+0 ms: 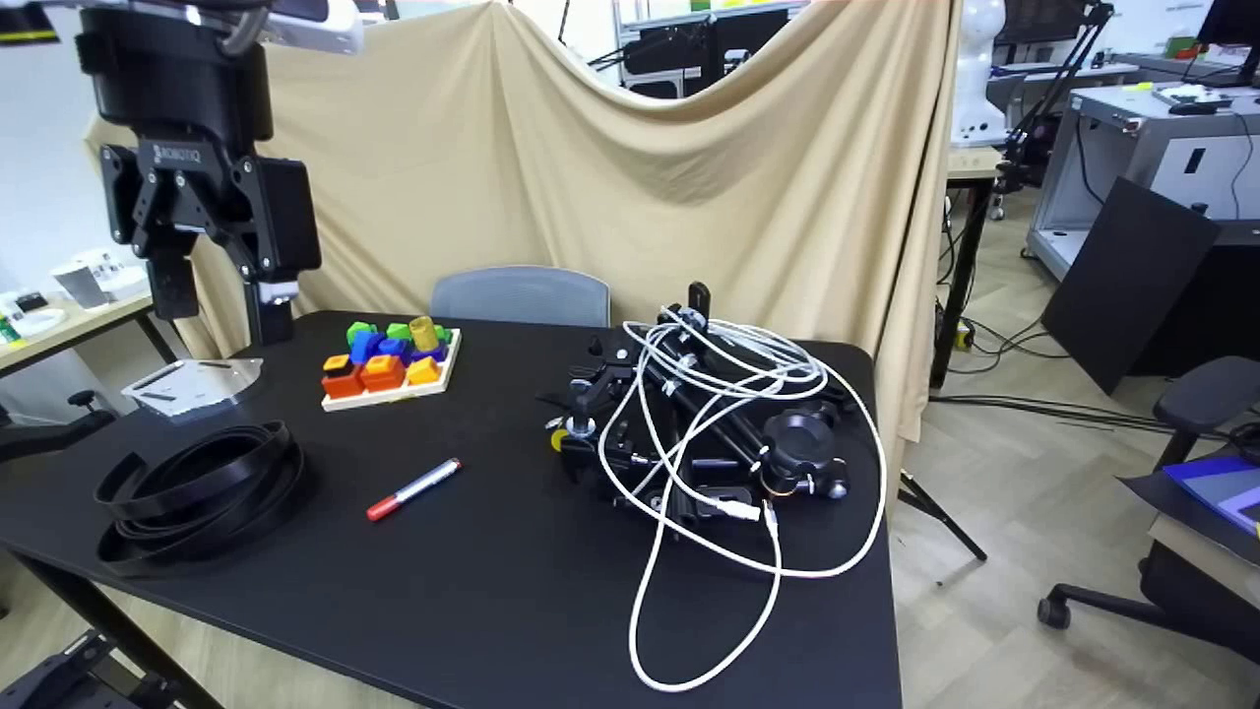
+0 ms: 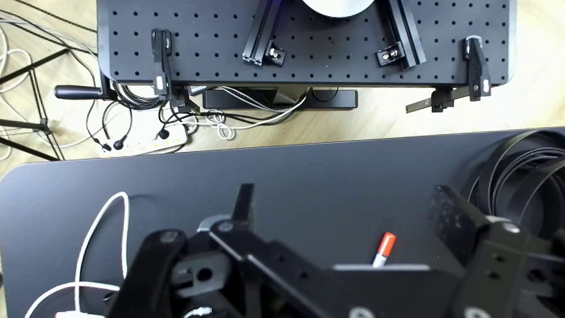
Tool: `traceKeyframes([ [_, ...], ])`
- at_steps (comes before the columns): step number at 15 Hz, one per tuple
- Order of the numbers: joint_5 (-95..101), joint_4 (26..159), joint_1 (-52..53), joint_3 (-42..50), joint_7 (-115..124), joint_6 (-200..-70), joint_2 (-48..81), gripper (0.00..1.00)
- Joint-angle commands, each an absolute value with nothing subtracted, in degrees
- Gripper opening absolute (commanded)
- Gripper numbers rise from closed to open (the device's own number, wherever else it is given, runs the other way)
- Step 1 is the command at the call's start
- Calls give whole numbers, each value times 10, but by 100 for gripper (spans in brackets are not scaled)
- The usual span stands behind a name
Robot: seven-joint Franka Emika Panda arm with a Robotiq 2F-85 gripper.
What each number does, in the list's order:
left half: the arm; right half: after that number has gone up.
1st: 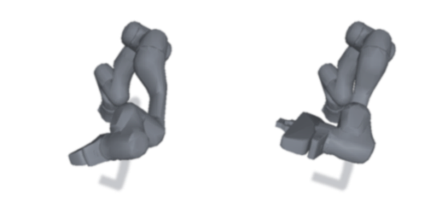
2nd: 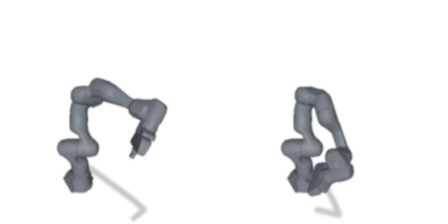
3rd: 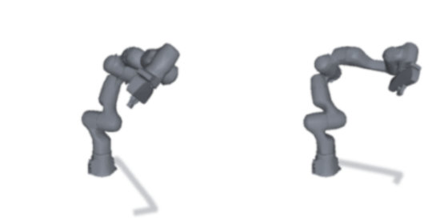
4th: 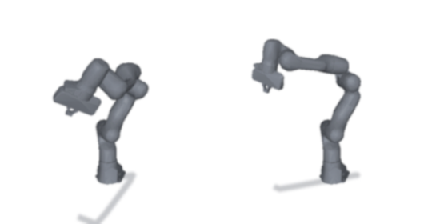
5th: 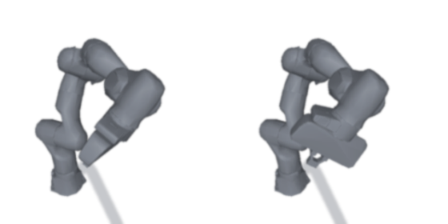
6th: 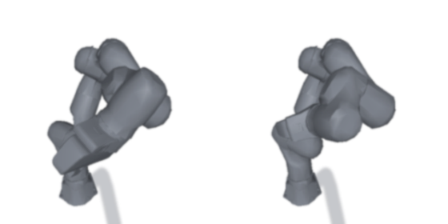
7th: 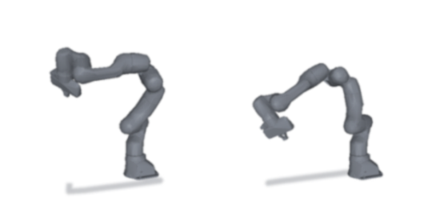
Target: Rotate the marker on the table to the left
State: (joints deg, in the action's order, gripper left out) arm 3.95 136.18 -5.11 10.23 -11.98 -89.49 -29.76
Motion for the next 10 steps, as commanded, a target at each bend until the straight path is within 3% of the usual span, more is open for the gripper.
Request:
traceKeyframes([
  [1,39,1361,-54,100,-121,-894,-297,100],
  [5,39,1361,-54,100,-121,-894,-297,100],
  [10,43,1402,-49,67,-69,-999,-282,100],
])
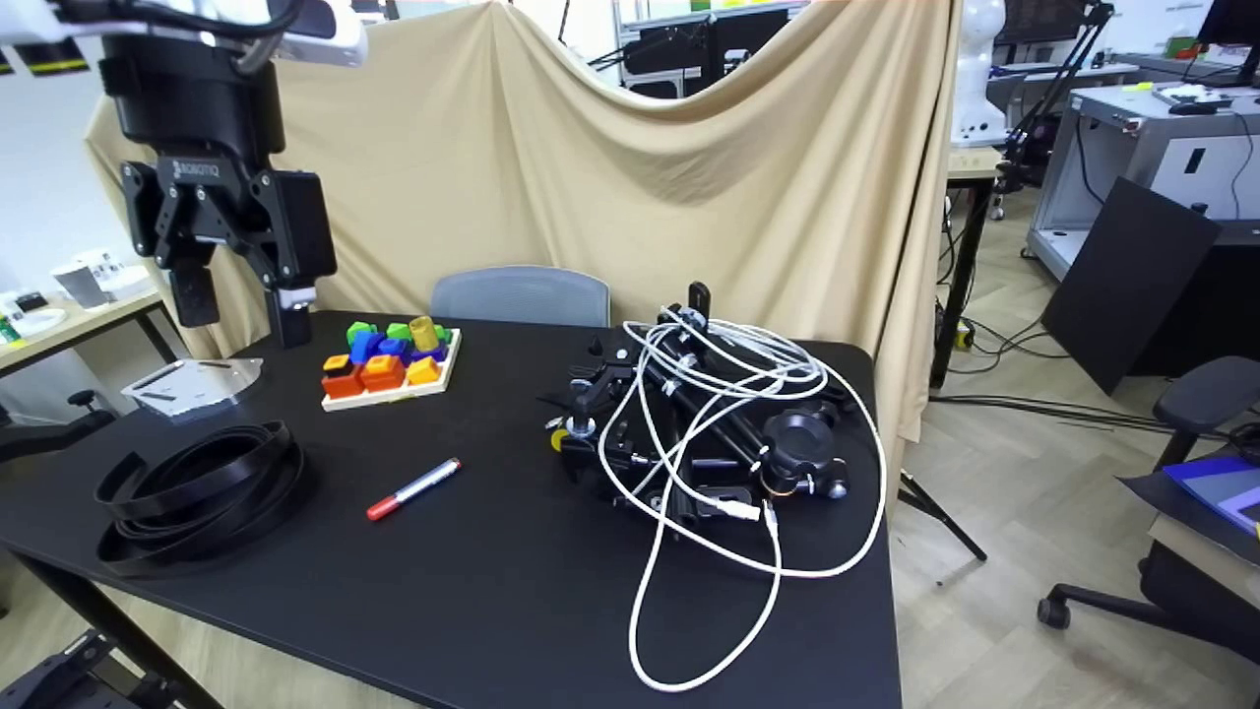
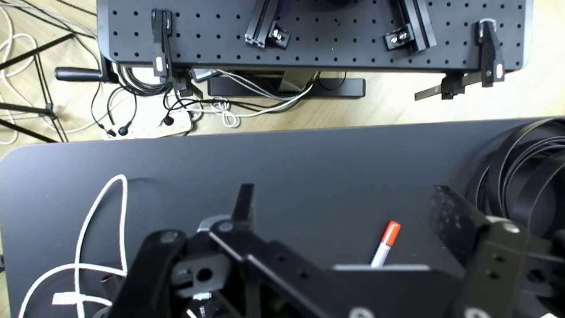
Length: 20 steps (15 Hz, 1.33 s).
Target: Rotate the marker on the table to the left
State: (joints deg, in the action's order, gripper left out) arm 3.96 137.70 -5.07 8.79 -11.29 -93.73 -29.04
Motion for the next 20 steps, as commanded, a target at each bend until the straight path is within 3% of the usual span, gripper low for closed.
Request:
traceKeyframes([
  [1,45,1412,-49,59,-56,-1025,-278,100],
  [15,3,1516,-19,-38,164,-1422,-111,100],
  [20,-45,1516,-8,-31,136,-1453,-83,100],
])
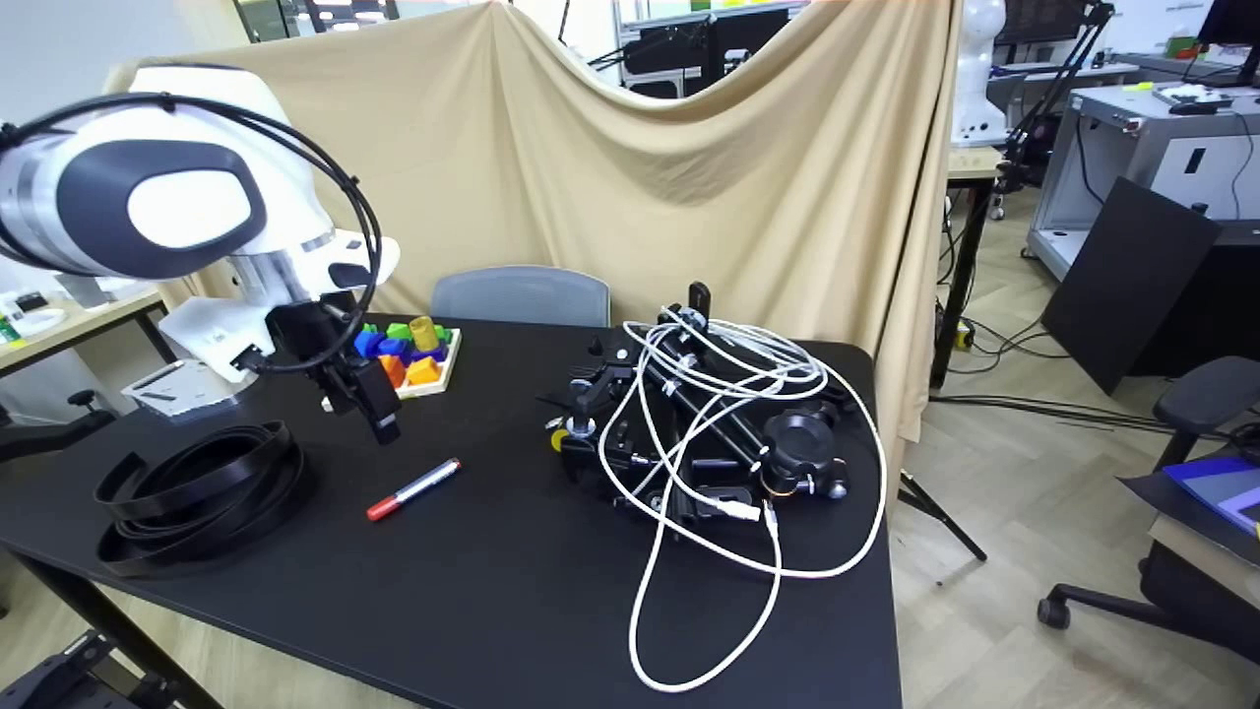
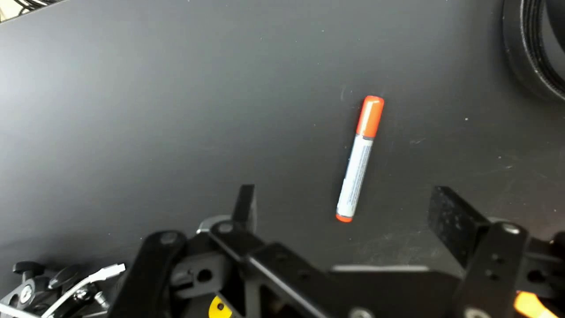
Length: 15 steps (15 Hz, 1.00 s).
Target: Rotate the marker on the table to the left
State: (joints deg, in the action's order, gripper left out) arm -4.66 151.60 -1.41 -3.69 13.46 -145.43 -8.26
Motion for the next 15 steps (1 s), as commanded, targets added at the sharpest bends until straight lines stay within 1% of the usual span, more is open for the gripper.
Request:
traceKeyframes([
  [1,-47,1515,-8,-30,136,-1455,-79,100],
  [4,-24,1511,-12,-31,152,-1446,-70,100],
  [9,43,1481,-10,-34,181,-1440,8,100],
  [15,94,1438,15,-18,239,-1469,95,100],
])
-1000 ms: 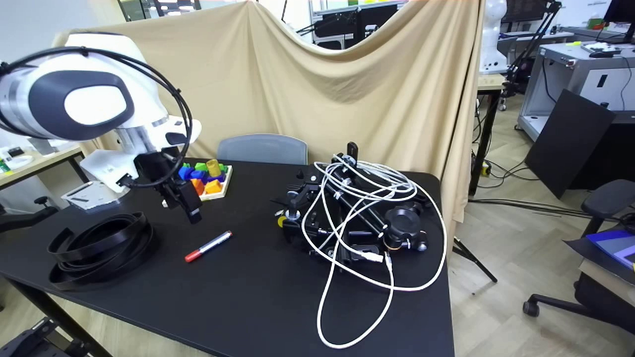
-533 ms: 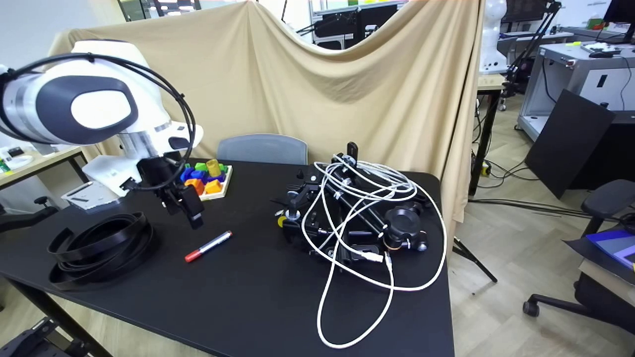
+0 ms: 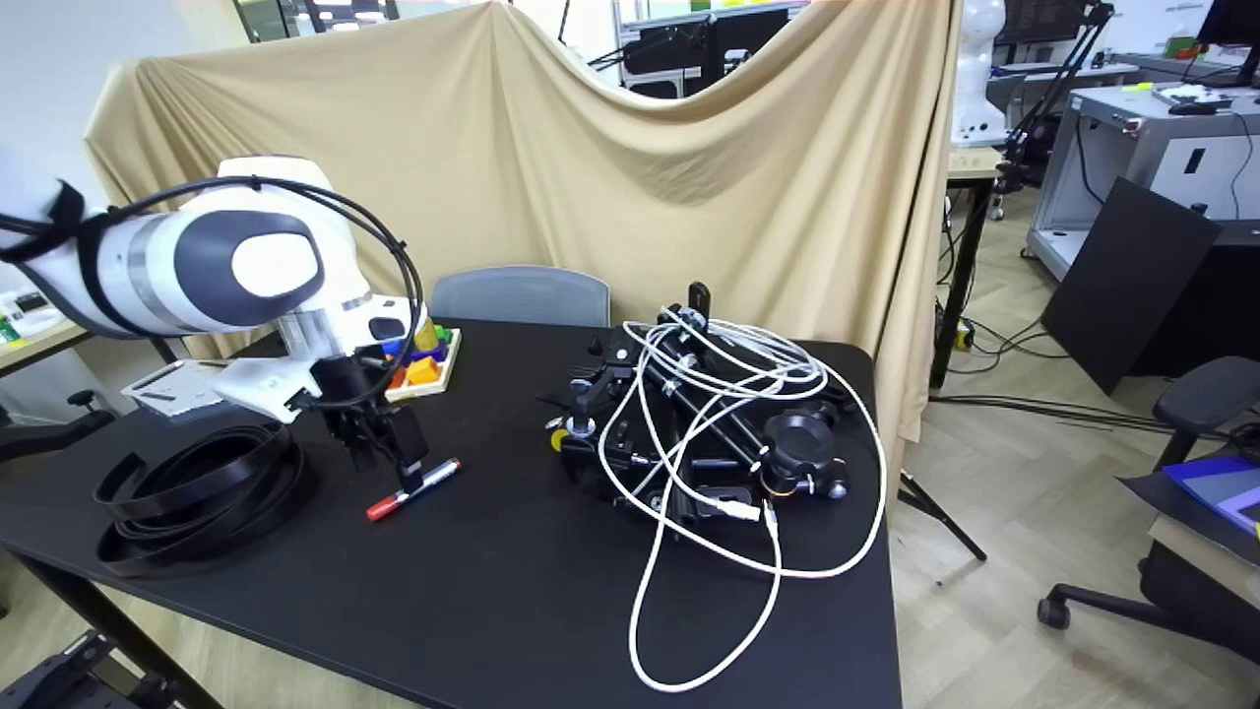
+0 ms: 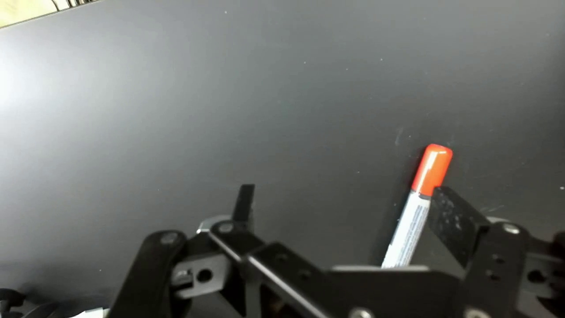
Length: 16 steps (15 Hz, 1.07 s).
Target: Rotate the marker on the table to the left
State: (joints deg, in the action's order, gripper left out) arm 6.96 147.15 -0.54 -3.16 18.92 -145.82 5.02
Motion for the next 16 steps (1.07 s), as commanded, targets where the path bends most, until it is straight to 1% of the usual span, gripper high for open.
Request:
traceKeyframes([
  [1,93,1431,22,-16,249,-1479,109,100],
  [10,67,1378,91,26,317,-1553,209,100],
  [16,-25,1361,103,17,305,-1602,245,100],
])
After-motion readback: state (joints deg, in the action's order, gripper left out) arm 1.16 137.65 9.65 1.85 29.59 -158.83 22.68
